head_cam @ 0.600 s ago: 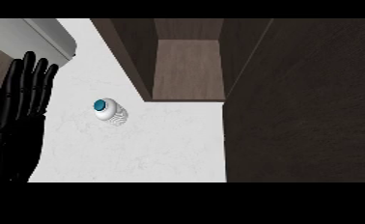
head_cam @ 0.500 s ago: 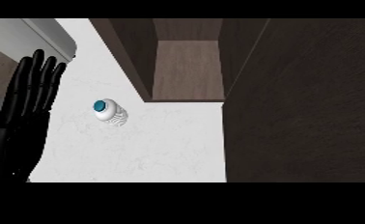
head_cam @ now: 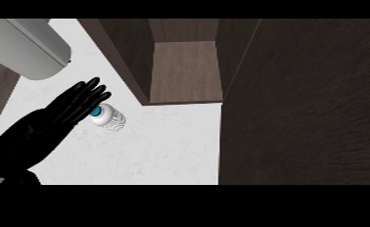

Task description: Pick up the bottled water, place it into the cabinet and close the cabinet

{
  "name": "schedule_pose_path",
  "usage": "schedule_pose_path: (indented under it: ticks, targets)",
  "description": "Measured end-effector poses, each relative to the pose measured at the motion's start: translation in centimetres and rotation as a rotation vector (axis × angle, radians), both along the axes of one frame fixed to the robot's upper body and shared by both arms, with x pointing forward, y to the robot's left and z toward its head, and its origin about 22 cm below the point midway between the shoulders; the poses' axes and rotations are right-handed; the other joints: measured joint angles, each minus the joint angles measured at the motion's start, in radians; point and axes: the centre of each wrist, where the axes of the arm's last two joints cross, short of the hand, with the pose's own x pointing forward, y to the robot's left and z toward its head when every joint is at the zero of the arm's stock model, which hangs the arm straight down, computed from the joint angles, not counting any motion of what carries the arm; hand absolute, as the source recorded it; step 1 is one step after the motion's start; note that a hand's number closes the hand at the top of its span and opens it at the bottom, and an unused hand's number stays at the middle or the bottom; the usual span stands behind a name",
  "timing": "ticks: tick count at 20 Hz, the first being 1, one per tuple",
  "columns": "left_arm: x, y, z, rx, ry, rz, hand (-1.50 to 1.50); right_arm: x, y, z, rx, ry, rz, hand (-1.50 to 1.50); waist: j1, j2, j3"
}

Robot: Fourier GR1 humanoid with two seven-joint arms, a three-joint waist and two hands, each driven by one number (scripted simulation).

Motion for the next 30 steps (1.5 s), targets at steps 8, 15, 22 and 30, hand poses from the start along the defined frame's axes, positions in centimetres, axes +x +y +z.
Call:
schedule_pose_path:
  ticks: [8,15,22,30]
  targets:
    - [2.0,7.5,1.0,0.016,0.092,-0.155,-1.5,-5.1,0.0,2.1,0.028,0.078,0.015,-1.5,0.02,-0.008,0.003]
    - [3.3,10.3,0.5,0.048,0.125,-0.149,-1.5,-7.4,0.4,1.8,0.036,0.125,0.017,-1.5,0.026,-0.009,0.004]
    - [3.9,10.6,-1.5,0.054,0.143,-0.088,-1.5,-9.3,0.0,0.8,0.024,0.135,0.011,-1.5,0.022,-0.01,0.004]
    - [5.7,9.8,-5.3,0.106,0.175,-0.01,-1.5,-10.5,0.1,0.4,0.019,0.129,0.013,-1.5,0.018,-0.007,0.003]
